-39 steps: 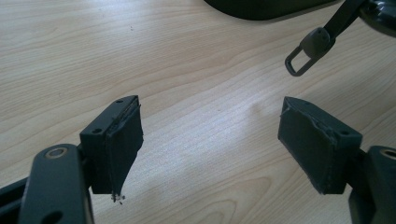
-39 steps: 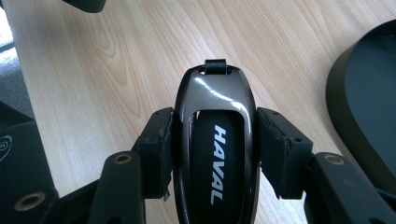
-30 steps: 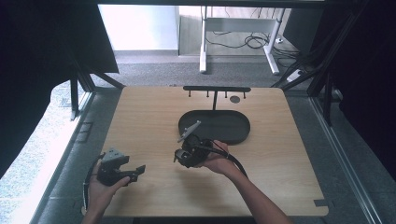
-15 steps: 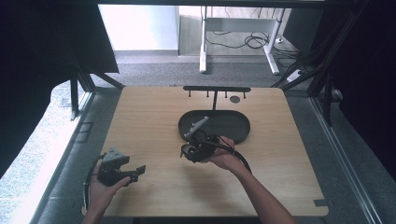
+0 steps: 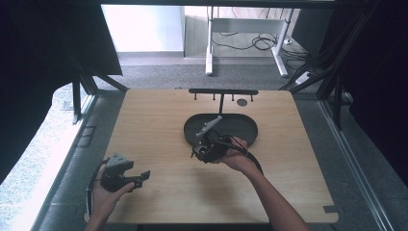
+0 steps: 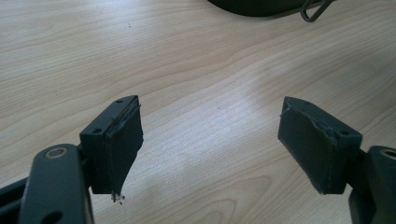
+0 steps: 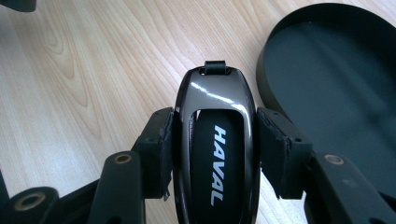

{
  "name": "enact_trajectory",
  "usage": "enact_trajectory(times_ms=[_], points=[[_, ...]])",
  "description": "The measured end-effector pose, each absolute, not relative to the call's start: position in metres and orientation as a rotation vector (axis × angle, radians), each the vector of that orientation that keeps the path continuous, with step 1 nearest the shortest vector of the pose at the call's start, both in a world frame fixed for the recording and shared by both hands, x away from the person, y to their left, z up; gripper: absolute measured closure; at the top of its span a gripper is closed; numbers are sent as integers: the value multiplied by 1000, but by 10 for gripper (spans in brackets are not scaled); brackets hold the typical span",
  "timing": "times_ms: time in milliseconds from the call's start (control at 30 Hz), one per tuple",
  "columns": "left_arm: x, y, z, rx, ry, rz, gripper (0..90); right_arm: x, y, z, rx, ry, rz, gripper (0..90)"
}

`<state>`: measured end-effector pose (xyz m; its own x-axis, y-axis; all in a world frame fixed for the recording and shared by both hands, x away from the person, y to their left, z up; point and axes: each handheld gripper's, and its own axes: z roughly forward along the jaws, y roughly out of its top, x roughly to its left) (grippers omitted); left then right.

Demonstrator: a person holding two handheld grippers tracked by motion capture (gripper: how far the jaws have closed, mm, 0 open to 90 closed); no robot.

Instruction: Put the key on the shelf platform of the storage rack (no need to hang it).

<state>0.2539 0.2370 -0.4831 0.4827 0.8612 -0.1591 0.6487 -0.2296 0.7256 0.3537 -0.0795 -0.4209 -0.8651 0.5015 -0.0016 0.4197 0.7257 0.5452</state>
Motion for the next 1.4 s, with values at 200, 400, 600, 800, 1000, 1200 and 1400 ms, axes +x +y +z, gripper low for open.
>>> enact_trajectory(times_ms=[200,400,600,800,1000,1200,1400], points=[[254,237,-484,1972,1247,353,222,358,-87,-418,768,2755,822,492],[254,236,-484,1973,1249,347,222,364,-94,-416,795,2739,826,492],[254,236,-484,1974,1249,349,222,370,-98,-419,824,2740,824,491],[254,237,-484,1978,1248,349,222,377,-103,-422,852,2733,818,492],[255,237,-485,1977,1251,346,222,385,-110,-424,896,2715,826,492],[255,236,-487,1987,1250,339,222,391,-115,-426,917,2701,822,491],[255,237,-485,1982,1251,343,221,399,-120,-428,941,2690,804,492]])
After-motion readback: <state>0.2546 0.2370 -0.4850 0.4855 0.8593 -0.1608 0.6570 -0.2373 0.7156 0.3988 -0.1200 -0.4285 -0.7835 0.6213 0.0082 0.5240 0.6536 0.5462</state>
